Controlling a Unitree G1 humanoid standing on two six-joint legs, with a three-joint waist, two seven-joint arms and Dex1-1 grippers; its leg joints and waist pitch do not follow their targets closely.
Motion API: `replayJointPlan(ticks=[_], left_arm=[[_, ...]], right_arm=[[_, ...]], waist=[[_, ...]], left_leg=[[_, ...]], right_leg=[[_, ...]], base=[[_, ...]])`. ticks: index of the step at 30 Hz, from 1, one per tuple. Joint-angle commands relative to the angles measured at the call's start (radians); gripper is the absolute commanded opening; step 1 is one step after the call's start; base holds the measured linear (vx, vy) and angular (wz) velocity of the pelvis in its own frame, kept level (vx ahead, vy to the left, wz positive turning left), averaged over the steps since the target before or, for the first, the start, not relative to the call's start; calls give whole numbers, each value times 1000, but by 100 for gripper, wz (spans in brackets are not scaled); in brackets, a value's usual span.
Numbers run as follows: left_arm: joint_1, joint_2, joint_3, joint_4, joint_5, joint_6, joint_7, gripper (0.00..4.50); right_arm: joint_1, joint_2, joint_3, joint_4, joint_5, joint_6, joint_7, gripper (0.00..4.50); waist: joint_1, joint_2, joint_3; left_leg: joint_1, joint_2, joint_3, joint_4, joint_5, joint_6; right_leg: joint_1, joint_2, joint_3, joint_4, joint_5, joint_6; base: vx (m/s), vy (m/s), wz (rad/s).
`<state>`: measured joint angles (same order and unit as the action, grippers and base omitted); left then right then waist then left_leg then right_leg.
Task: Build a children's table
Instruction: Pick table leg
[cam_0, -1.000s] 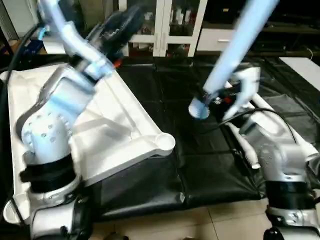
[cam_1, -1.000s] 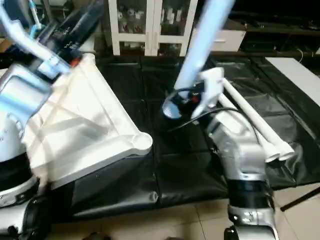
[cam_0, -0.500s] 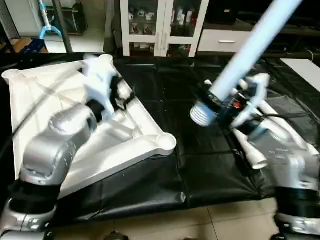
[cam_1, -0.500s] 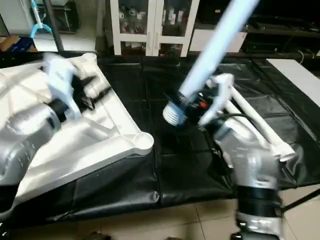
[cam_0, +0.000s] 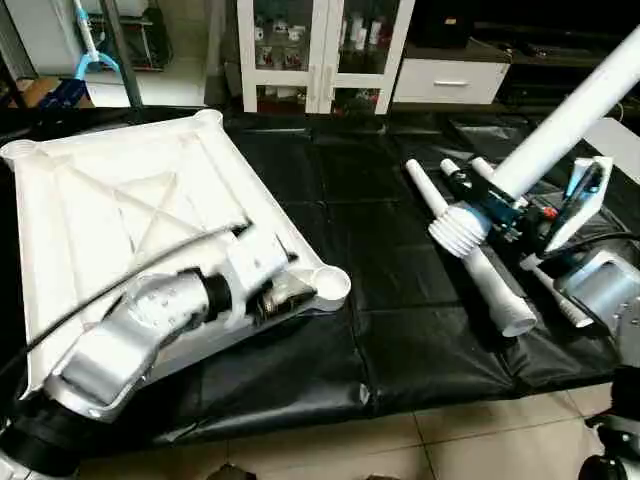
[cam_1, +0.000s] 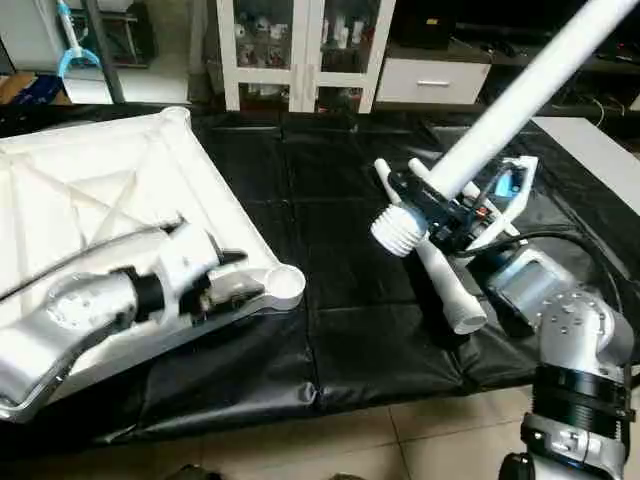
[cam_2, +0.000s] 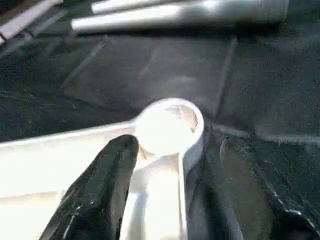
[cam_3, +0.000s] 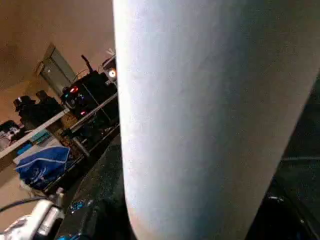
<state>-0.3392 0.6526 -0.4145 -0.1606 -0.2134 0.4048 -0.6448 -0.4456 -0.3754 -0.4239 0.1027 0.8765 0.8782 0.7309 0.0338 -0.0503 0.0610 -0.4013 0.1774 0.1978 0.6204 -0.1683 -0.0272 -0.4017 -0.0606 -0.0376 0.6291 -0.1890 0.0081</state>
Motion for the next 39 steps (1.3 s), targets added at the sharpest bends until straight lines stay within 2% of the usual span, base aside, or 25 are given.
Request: replayJointPlan(ticks=[1, 2, 3, 4, 5, 6, 7, 8, 9, 10, 12, 13, 14, 15, 16, 18, 21, 24, 25, 26, 28, 29, 30, 33, 39], left_arm=[[-13, -12, -19, 29, 56, -47, 11, 300], [-13, -12, -19, 29, 56, -47, 11, 300], [-38, -64, 37, 75, 79, -67, 117, 300], [-47, -78, 59, 85, 76, -68, 143, 300], [-103, -157, 199, 121, 14, -59, 259, 300], [-106, -160, 204, 122, 12, -58, 263, 300], [-162, -208, 307, 129, -59, -37, 328, 300], [-208, -237, 374, 126, -120, -28, 356, 300], [-224, -246, 395, 125, -140, -25, 364, 300], [-245, -257, 421, 122, -166, -22, 374, 317], [-346, -319, 510, 92, -373, 25, 376, 334], [-346, -319, 510, 92, -373, 25, 376, 334], [-375, -334, 502, 65, -450, 60, 333, 337], [-377, -335, 501, 63, -456, 63, 329, 350], [-396, -350, 476, 35, -497, 94, 290, 376], [-404, -382, 425, 1, -495, 143, 237, 378], [-409, -426, 390, 6, -447, 188, 248, 417], [-418, -438, 393, 13, -455, 219, 276, 426], [-451, -468, 423, 43, -504, 294, 355, 443], [-454, -469, 426, 47, -510, 297, 363, 443], [-477, -479, 455, 83, -545, 321, 423, 450], [-482, -480, 464, 95, -552, 326, 440, 450], [-488, -486, 487, 107, -569, 327, 451, 450], [-498, -510, 541, 113, -612, 341, 459, 450], [-514, -532, 591, 107, -648, 358, 473, 450]], right_arm=[[-17, -21, -19, -14, 25, 26, 0, 191], [-17, -21, -19, -14, 25, 26, 0, 191], [-5, -23, -12, -42, 12, 24, -18, 191], [-2, -24, -4, -47, -2, 16, -28, 191], [4, -32, 60, -65, -132, -55, -107, 191], [4, -32, 63, -66, -137, -57, -111, 191], [-1, -31, 103, -70, -202, -89, -168, 191], [-1, -31, 141, -80, -253, -115, -197, 191], [-1, -30, 154, -85, -267, -122, -205, 191], [-1, -30, 170, -90, -285, -130, -215, 191], [5, -34, 286, -126, -399, -178, -245, 191], [5, -34, 286, -126, -399, -178, -245, 191], [5, -39, 350, -138, -457, -203, -253, 191], [5, -39, 355, -139, -462, -205, -254, 191], [-2, -45, 413, -144, -516, -226, -266, 191], [-16, -57, 481, -144, -586, -254, -285, 191], [-29, -71, 540, -155, -647, -292, -285, 191], [-29, -78, 563, -160, -671, -307, -283, 191], [-23, -105, 621, -177, -738, -343, -275, 191], [-23, -108, 626, -179, -748, -349, -277, 191], [-25, -121, 655, -189, -796, -374, -287, 191], [-26, -120, 658, -192, -801, -375, -291, 191], [-29, -125, 672, -191, -821, -384, -295, 191], [-27, -141, 702, -183, -863, -404, -291, 191], [-27, -138, 703, -163, -888, -425, -299, 191]], waist=[[-1, 6, -64], [-2, 4, -64], [-1, 3, -65], [-2, 5, -65], [0, 4, -65], [-1, 3, -66], [0, 3, -67], [0, 3, -67], [-4, 2, -69], [-3, -2, -68], [-3, -1, -68], [0, 0, -71], [2, 13, -70], [2, 10, -72], [2, 8, -73], [4, 8, -73], [7, 8, -70], [1, 6, -68], [-1, 9, -67], [-2, 7, -66], [-4, 5, -66], [-2, 10, -66], [-5, 8, -65], [-6, 7, -68], [0, 7, -71]], left_leg=[[41, 52, -30, -83, -290, -81], [40, 52, -29, -83, -291, -81], [41, 53, -29, -83, -293, -82], [42, 52, -28, -81, -299, -87], [42, 53, -27, -80, -296, -91], [38, 52, -28, -80, -280, -102], [39, 50, -30, -79, -277, -103], [39, 50, -30, -79, -277, -103], [34, 45, -30, -76, -271, -109], [35, 44, -30, -74, -270, -97], [30, 42, -30, -73, -259, -90], [32, 43, -29, -71, -238, -87], [33, 45, -30, -71, -231, -77], [35, 46, -26, -70, -222, -82], [32, 44, -25, -71, -213, -75], [34, 47, -22, -71, -188, -78], [33, 49, -24, -74, -215, -78], [32, 49, -27, -75, -250, -83], [35, 48, -27, -74, -266, -87], [37, 46, -27, -72, -275, -94], [31, 44, -29, -72, -277, -89], [34, 44, -30, -71, -276, -81], [31, 44, -30, -72, -279, -80], [34, 45, -29, -70, -273, -78], [33, 46, -27, -68, -231, -56]], right_leg=[[17, -75, 41, -92, -389, -125], [17, -73, 41, -93, -386, -124], [16, -74, 41, -93, -385, -124], [15, -71, 40, -92, -374, -127], [15, -73, 41, -91, -368, -132], [20, -73, 39, -90, -358, -140], [19, -75, 37, -87, -352, -145], [19, -75, 37, -87, -352, -145], [24, -73, 35, -87, -343, -154], [24, -74, 35, -89, -341, -154], [28, -73, 35, -87, -333, -152], [26, -72, 36, -83, -300, -160], [28, -70, 38, -80, -262, -167], [24, -69, 38, -77, -248, -167], [29, -66, 39, -77, -220, -172], [28, -66, 39, -75, -192, -178], [32, -65, 41, -77, -204, -170], [34, -66, 42, -81, -252, -146], [33, -66, 42, -83, -273, -140], [30, -62, 42, -86, -281, -139], [34, -64, 42, -86, -291, -135], [33, -64, 42, -88, -290, -134], [34, -64, 42, -88, -290, -134], [34, -60, 41, -86, -257, -145], [38, -61, 42, -78, -180, -169]], base=[[0, 0, 0], [0, 0, 0], [0, 0, 0], [0, 0, 0], [0, 0, 0], [0, 0, 0], [0, 0, 0], [0, 0, 0], [0, 0, 0], [0, 0, 0], [0, 0, 0], [0, 0, 0], [0, 0, 0], [0, 0, 0], [0, 0, 0], [0, 0, 0], [0, 0, 0], [0, 0, 0], [0, 0, 0], [0, 0, 0], [0, 0, 0], [0, 0, 0], [0, 0, 0], [0, 0, 0], [0, 0, 0]])
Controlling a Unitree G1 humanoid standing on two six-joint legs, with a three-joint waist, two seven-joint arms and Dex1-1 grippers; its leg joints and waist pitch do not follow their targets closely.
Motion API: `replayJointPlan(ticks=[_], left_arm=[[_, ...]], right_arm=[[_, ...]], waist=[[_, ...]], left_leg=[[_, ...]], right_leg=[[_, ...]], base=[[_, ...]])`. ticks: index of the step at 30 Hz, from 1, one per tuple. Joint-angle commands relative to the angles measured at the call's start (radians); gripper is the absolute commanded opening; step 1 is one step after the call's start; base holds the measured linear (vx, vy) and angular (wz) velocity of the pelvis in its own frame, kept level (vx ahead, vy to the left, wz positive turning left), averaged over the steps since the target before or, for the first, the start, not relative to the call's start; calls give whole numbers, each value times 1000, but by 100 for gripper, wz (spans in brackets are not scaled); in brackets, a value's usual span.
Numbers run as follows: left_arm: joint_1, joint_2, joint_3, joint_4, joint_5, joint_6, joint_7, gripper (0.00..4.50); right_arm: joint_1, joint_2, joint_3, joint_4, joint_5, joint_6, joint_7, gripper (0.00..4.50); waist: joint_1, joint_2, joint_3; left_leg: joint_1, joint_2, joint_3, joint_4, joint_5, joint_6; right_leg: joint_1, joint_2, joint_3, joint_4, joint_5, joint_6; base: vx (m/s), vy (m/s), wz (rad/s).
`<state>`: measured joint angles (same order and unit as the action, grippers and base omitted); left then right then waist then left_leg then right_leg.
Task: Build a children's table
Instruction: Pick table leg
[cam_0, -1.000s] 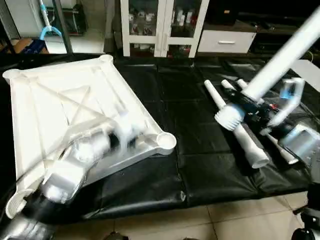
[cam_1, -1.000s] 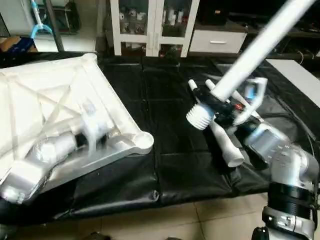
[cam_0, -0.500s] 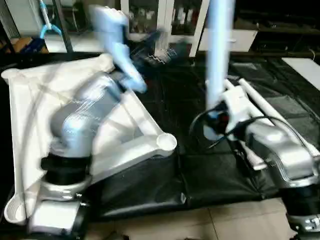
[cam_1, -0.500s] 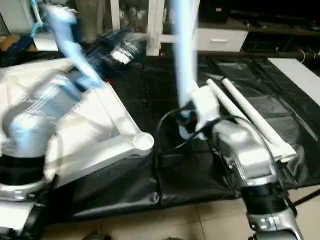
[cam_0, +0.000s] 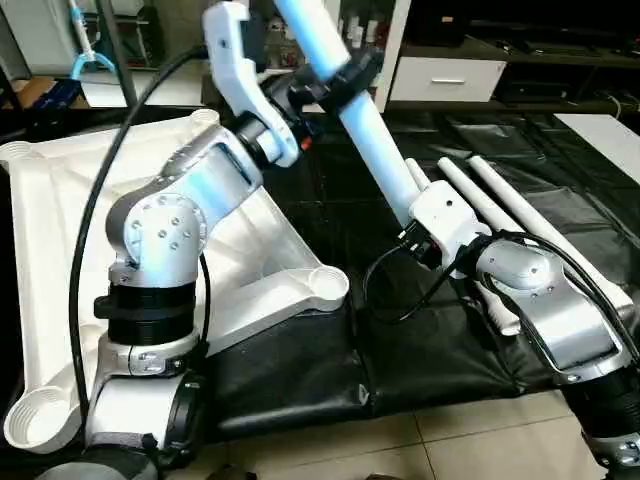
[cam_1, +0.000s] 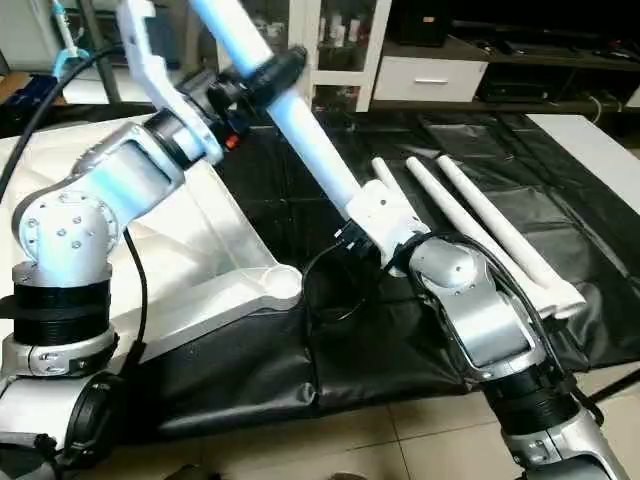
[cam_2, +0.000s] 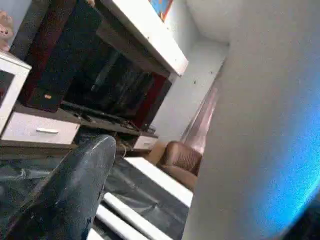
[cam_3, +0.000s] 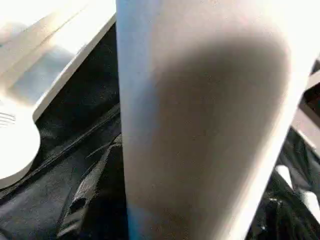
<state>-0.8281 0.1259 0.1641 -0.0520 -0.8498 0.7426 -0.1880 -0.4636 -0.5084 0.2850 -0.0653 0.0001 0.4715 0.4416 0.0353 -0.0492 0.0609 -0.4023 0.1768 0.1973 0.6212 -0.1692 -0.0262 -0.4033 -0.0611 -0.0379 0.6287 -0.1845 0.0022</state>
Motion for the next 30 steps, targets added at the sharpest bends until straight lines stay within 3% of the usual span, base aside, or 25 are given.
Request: replayJointPlan(ticks=[1, 7, 11, 12, 17, 29, 30], left_arm=[[-23, -1, 15, -4, -16, 30, 16, 450], [-13, -2, 23, -15, -16, 35, 55, 394], [-15, -14, 19, -27, 28, -4, 68, 366], [-15, -14, 19, -27, 29, -5, 68, 363], [-19, -24, 26, -23, 36, -26, 96, 320], [-27, -35, 46, -35, 53, -69, 114, 235], [-27, -37, 48, -37, 52, -70, 119, 218]], right_arm=[[-12, -1, -9, 11, -14, -20, -13, 191], [-25, 13, -11, 27, -40, -31, -25, 191], [-36, 47, -21, 35, -51, -25, -53, 191], [-37, 49, -21, 35, -51, -25, -53, 191], [-46, 76, -10, 37, -59, -22, -60, 191], [-54, 110, -23, 50, -84, -37, -85, 191], [-54, 110, -23, 50, -86, -39, -88, 226]], waist=[[-1, 5, -71], [-3, 2, -69], [-5, 3, -70], [-6, -2, -69], [-4, 3, -70], [-5, 3, -70], [-5, 2, -70]], left_leg=[[34, 46, -26, -69, -227, -55], [35, 47, -27, -70, -258, -60], [33, 47, -28, -70, -244, -60], [33, 47, -27, -70, -244, -59], [34, 48, -26, -70, -234, -56], [34, 47, -27, -71, -242, -64], [34, 47, -27, -71, -242, -63]], right_leg=[[40, -61, 42, -77, -184, -166], [38, -62, 42, -83, -245, -147], [38, -62, 42, -82, -229, -141], [38, -61, 42, -82, -230, -141], [38, -61, 42, -79, -210, -145], [37, -61, 42, -80, -220, -134], [37, -60, 42, -81, -219, -133]], base=[[0, 0, 0], [0, 0, 0], [0, 0, 0], [0, 0, 0], [0, 0, 0], [0, 0, 0], [0, 0, 0]])
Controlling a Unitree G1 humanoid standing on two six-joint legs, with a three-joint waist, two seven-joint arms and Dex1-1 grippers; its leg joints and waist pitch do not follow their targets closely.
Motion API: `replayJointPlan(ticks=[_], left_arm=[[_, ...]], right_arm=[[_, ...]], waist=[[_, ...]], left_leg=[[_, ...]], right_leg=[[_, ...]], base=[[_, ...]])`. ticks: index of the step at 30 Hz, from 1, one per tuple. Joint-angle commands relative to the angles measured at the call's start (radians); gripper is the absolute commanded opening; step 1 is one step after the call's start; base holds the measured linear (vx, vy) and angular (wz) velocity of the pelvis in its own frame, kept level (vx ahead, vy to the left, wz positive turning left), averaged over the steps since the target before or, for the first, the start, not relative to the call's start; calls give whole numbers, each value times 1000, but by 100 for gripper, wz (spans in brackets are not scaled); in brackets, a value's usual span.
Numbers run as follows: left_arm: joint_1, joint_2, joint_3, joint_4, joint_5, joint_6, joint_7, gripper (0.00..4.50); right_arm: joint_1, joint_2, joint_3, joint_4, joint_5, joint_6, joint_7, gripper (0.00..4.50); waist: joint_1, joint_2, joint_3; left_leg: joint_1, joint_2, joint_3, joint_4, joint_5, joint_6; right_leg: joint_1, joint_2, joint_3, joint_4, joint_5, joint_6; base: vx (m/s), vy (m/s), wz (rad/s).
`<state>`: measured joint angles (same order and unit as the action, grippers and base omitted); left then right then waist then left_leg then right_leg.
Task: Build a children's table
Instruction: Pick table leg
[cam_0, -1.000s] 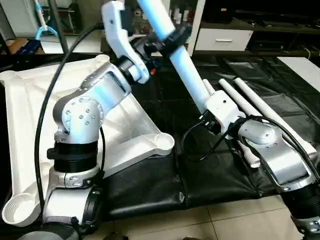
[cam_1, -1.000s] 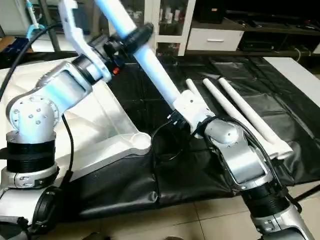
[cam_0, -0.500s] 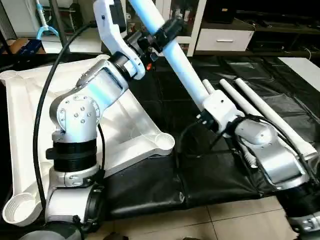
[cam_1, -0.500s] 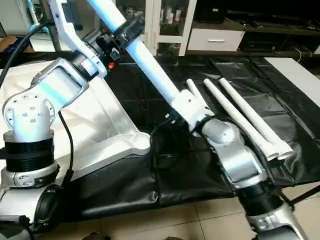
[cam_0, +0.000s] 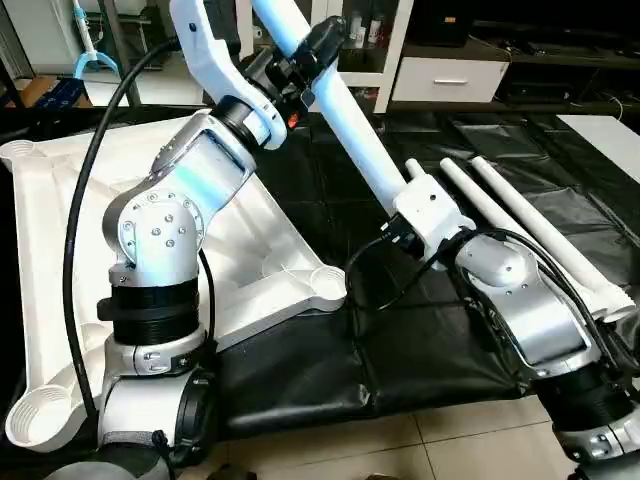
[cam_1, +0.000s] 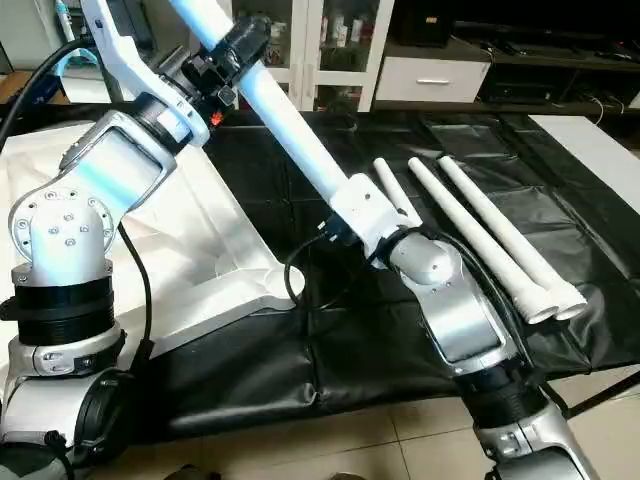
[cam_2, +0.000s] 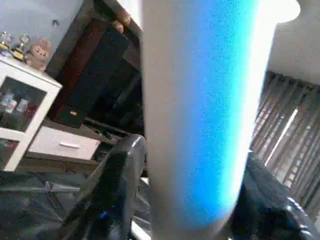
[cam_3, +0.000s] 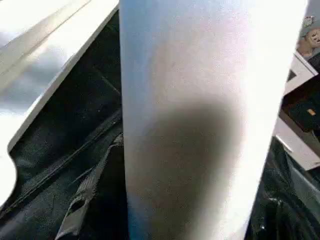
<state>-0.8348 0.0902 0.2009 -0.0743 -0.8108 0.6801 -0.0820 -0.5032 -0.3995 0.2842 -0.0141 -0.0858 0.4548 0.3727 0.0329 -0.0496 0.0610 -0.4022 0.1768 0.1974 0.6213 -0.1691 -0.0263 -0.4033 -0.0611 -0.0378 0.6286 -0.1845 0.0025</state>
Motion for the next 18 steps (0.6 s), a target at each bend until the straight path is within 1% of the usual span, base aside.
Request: replayJointPlan(ticks=[1, 2, 3, 4, 7, 8, 12, 15, 16, 18], left_arm=[[-19, 2, 7, -17, 14, -7, 11, 209], [-18, 3, 6, -18, 14, -7, 10, 203], [-18, 4, 4, -20, 12, -5, 7, 196], [-18, 4, 3, -20, 12, -5, 6, 187], [-16, 13, -13, -27, 32, -15, -7, 163], [-14, 16, -20, -31, 38, -16, -12, 163], [-11, 13, -23, -38, 40, -25, -19, 157], [-11, 18, -30, -44, 40, -27, -31, 157], [-11, 24, -34, -47, 46, -29, -35, 157], [-11, 24, -34, -48, 45, -30, -38, 157]], right_arm=[[-14, 3, -24, -2, 0, -20, -20, 247], [-13, 4, -25, -3, 0, -19, -21, 261], [-14, 7, -28, -3, 1, -18, -23, 263], [-14, 8, -29, -3, 1, -18, -23, 269], [-16, 14, -34, 0, 3, -17, -15, 302], [-16, 16, -37, 1, 3, -17, -13, 302], [-13, 23, -40, -5, 7, -15, -4, 343], [-13, 21, -35, -7, 7, -13, 3, 356], [-16, 18, -30, -4, 3, -12, 4, 382], [-17, 17, -30, 0, 1, -12, 3, 385]], waist=[[-2, 3, -70], [-2, 3, -70], [-2, 2, -71], [-2, 3, -70], [-3, 4, -69], [-3, 1, -69], [-2, 3, -69], [-1, 3, -70], [-2, 3, -70], [-2, 2, -69]], left_leg=[[33, 47, -27, -71, -235, -62], [33, 47, -27, -71, -235, -62], [32, 47, -27, -71, -229, -62], [34, 47, -27, -71, -232, -63], [35, 47, -27, -71, -242, -64], [35, 47, -26, -71, -245, -63], [36, 48, -28, -72, -246, -68], [34, 47, -27, -71, -238, -66], [34, 46, -26, -71, -239, -65], [34, 47, -27, -72, -241, -65]], right_leg=[[38, -62, 43, -79, -211, -135], [38, -62, 43, -79, -211, -135], [39, -62, 43, -78, -201, -136], [37, -61, 42, -78, -204, -137], [36, -60, 43, -80, -214, -134], [37, -61, 43, -80, -224, -131], [35, -62, 42, -80, -227, -130], [37, -62, 43, -79, -215, -131], [36, -62, 43, -80, -215, -132], [36, -61, 43, -79, -217, -132]], base=[[0, 0, 0], [0, 0, 0], [0, 0, 0], [0, 0, 0], [0, 0, 0], [0, 0, 0], [0, 0, 0], [0, 0, 0], [0, 0, 0], [0, 0, 0]])
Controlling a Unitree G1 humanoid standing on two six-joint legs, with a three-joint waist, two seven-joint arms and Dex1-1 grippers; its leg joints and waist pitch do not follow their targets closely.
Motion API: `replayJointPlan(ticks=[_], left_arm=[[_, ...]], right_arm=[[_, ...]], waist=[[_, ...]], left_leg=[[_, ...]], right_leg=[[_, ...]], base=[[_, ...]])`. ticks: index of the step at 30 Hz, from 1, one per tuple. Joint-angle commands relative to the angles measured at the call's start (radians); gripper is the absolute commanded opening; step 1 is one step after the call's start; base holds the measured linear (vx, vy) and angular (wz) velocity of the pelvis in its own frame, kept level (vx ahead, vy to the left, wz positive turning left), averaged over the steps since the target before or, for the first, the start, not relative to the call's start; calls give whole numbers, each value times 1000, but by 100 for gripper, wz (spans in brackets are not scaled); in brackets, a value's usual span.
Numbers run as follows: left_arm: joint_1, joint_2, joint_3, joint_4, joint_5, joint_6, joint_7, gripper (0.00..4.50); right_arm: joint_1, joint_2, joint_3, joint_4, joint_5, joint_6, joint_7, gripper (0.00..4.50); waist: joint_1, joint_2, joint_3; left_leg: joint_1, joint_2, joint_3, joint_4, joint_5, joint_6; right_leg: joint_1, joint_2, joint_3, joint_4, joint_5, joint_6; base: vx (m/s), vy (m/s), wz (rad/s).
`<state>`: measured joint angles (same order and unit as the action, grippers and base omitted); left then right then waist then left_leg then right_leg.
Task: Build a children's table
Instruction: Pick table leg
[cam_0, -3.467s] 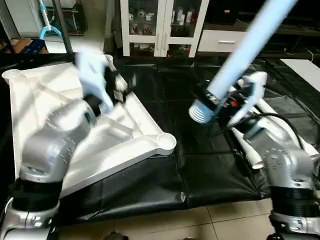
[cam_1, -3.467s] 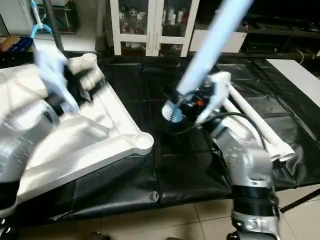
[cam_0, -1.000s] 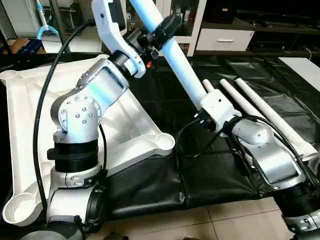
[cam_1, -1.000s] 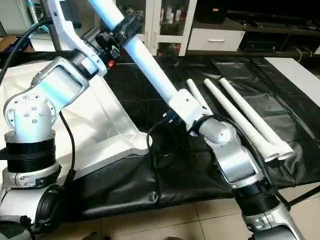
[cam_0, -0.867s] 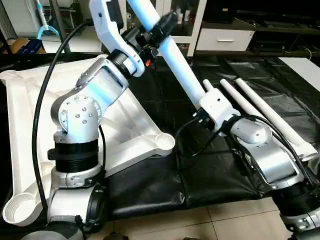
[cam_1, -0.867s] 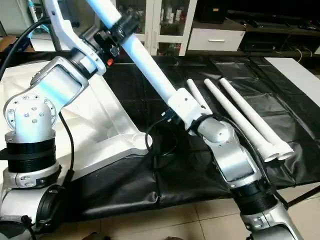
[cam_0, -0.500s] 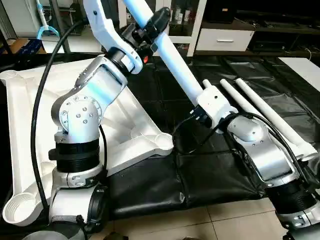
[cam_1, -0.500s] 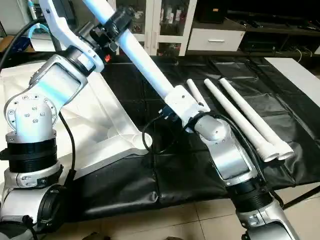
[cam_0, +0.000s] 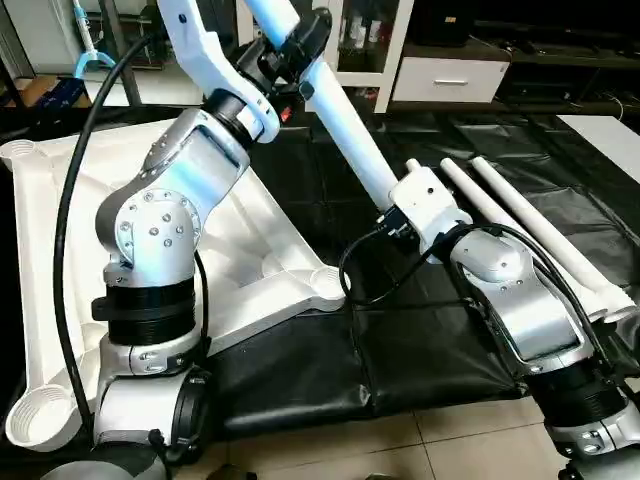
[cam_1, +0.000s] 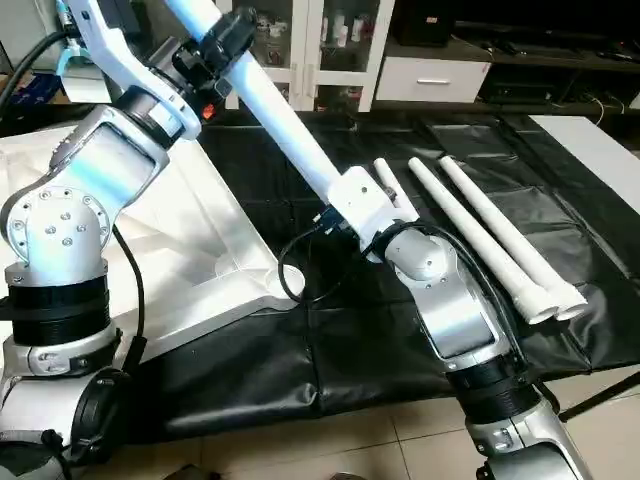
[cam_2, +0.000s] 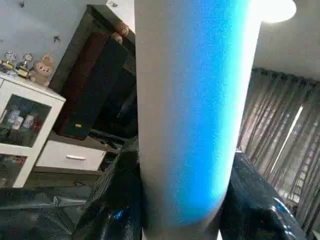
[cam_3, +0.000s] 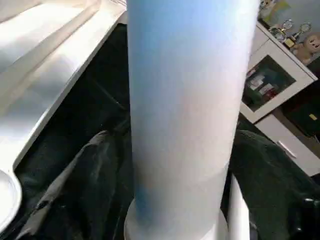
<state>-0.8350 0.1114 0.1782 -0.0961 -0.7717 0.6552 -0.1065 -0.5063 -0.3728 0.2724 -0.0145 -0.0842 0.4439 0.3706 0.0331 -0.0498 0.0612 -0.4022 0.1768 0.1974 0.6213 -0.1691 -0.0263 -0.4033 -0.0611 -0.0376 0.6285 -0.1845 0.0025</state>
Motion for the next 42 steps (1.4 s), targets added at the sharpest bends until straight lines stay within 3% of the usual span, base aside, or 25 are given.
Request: replayJointPlan(ticks=[1, 6, 7, 29, 31, 40, 42], left_arm=[[-11, 3, -12, -26, 8, -5, -17, 157], [-8, 2, -17, -38, 3, -1, -38, 157], [-7, 6, -22, -39, 11, -4, -40, 157], [-2, 16, -54, -70, 28, -15, -90, 156], [1, 14, -54, -70, 40, -12, -73, 226], [17, 40, -40, -62, 51, -6, -79, 272], [21, 47, -49, -62, 78, -12, -74, 293]], right_arm=[[-17, -10, -18, 4, -1, -1, 7, 392], [-24, -7, -19, 21, 0, -14, 23, 393], [-25, -5, -18, 22, 1, -15, 26, 365], [-15, -2, -15, 18, -2, -16, 66, 196], [-12, -4, -19, 21, -4, -18, 65, 194], [-15, 15, -59, 32, 9, -8, 35, 191], [-27, 37, -99, 50, 19, 0, -10, 191]], waist=[[-3, 3, -69], [-3, 2, -70], [-3, -2, -70], [-3, 0, -69], [-3, 0, -68], [-3, 2, -69], [-3, 2, -69]], left_leg=[[34, 47, -27, -72, -242, -66], [35, 48, -27, -71, -241, -66], [35, 48, -26, -71, -239, -64], [34, 48, -26, -72, -235, -61], [35, 49, -26, -72, -241, -63], [35, 48, -27, -72, -239, -64], [35, 48, -27, -73, -239, -66]], right_leg=[[36, -62, 43, -79, -220, -132], [36, -63, 43, -79, -225, -134], [36, -63, 43, -79, -221, -135], [36, -63, 43, -79, -223, -138], [36, -63, 43, -80, -232, -135], [36, -62, 43, -78, -224, -136], [35, -62, 43, -78, -228, -135]], base=[[0, 0, 0], [0, 0, 0], [0, 0, 0], [0, 0, 0], [0, 0, 0], [0, 0, 0], [0, 0, 0]])
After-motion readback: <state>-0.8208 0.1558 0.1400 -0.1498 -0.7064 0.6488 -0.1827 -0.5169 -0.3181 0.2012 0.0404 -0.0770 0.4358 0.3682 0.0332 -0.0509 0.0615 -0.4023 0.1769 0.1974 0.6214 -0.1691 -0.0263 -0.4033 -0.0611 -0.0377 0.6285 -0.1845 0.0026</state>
